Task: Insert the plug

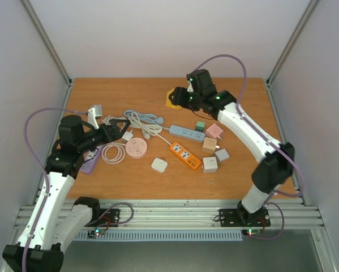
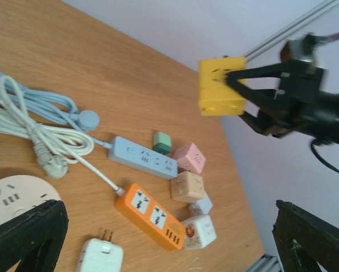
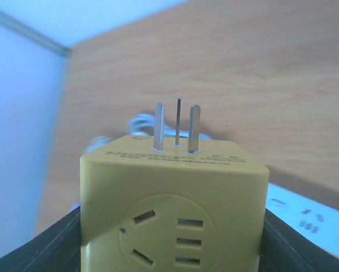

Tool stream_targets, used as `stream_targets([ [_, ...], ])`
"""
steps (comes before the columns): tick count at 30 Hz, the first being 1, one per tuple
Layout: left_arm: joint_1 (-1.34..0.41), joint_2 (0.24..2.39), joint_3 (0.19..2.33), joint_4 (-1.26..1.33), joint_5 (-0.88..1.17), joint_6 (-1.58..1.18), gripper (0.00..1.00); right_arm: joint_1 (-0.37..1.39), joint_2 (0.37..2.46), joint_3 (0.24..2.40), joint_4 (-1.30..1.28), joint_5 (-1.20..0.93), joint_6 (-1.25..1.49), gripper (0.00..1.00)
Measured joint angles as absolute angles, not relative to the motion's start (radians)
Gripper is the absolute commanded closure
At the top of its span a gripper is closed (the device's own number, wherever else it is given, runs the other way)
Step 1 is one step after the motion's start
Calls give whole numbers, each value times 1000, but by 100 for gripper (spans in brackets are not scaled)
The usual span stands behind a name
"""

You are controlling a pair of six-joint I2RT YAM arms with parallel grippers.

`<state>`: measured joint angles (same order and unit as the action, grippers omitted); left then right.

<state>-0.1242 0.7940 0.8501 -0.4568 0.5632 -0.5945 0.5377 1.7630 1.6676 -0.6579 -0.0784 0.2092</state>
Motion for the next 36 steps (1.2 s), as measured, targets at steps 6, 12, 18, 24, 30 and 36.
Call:
stream_targets([
  [6,-126,819,846,-355,650,-683,1,537,1526,1538,-519,-381,130,43],
  [12,-148,858,816,-130,748,-831,1,538,1452,1391,-380,-724,60,41],
  [18,-192,905,817,4,830,-920,4,538,1431,1373,-313,-962,-90,42],
  [24,-240,982,815,112,937,-999,5,538,1429,1383,-255,-1147,-204,43],
  [30,-253,987,809,280,989,-1089,5,538,1457,1439,-283,-1208,-282,43],
  [36,-258,987,796,331,976,-1095,6,540,1462,1447,-324,-1203,-332,43],
])
